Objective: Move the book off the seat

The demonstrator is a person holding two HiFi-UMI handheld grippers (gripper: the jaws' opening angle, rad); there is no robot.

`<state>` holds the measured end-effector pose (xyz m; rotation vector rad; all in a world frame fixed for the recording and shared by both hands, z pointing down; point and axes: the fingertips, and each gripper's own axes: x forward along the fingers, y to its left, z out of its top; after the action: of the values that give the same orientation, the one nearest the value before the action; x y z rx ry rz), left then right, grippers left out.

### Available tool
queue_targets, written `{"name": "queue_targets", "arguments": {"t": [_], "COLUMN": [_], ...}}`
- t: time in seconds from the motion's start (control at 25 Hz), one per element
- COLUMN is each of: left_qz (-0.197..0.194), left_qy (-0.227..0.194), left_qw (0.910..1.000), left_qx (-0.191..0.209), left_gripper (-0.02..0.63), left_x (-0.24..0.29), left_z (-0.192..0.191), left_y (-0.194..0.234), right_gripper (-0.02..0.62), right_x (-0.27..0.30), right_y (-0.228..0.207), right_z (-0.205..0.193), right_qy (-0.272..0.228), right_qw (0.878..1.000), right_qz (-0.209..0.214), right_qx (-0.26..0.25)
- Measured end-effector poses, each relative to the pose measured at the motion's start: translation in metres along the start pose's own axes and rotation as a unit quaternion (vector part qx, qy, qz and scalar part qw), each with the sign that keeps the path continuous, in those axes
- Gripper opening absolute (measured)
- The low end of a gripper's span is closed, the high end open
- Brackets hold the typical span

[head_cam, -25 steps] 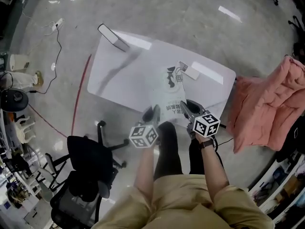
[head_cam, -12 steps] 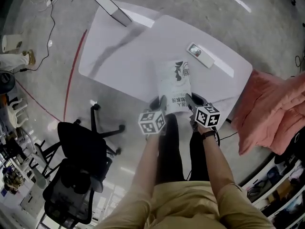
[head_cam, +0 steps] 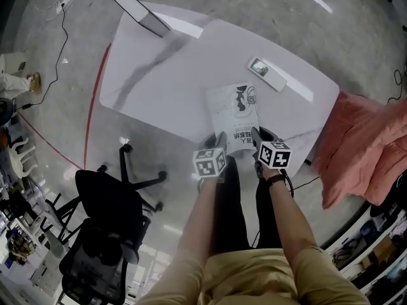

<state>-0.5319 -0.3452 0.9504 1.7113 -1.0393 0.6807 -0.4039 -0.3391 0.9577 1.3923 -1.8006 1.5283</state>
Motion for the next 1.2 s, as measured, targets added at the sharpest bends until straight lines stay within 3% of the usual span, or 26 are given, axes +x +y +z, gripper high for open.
{"name": "queue_targets", "arguments": {"t": [0.12,0.28,0.44,0.64,0.88,1.08,1.2], "left_qz": [0.001,0.027,0.032,0.03,0.02,0.027,0.028], "left_qy": [0.001,0.001,-0.032,-0.054,-0.102,-0.14,-0.174], "left_qw": [0.9999,0.9996,0.9988,0.9981,0.9943,0.986,0.9779], "left_qx": [-0.017,-0.011,-0.019,-0.009,0.021,0.086,0.113], "left_gripper": [0.086,0.108,0.146,0.153,0.143,0.139,0.084], "left_x": [0.003,0.003,-0.007,-0.023,-0.081,-0.141,-0.179], "left_z": [-0.004,-0.006,0.002,0.016,0.054,0.091,0.118], "left_y": [0.005,0.012,0.014,0.001,-0.042,-0.1,-0.139], "right_gripper": [0.072,0.087,0.103,0.114,0.11,0.098,0.063], "right_x": [0.002,0.0,-0.012,-0.034,-0.093,-0.16,-0.204], "right_y": [-0.002,-0.008,-0.02,-0.013,0.033,0.077,0.095], "right_z": [-0.006,-0.01,-0.004,0.012,0.045,0.087,0.114], "right_qy": [0.018,0.029,0.01,-0.013,-0.062,-0.115,-0.144], "right_qw": [1.0,0.999,0.998,0.998,0.995,0.986,0.981], "right_qz": [0.0,-0.004,-0.033,-0.027,-0.009,0.015,0.029], "right_qx": [-0.005,-0.03,-0.043,-0.05,-0.083,-0.117,-0.128]}}
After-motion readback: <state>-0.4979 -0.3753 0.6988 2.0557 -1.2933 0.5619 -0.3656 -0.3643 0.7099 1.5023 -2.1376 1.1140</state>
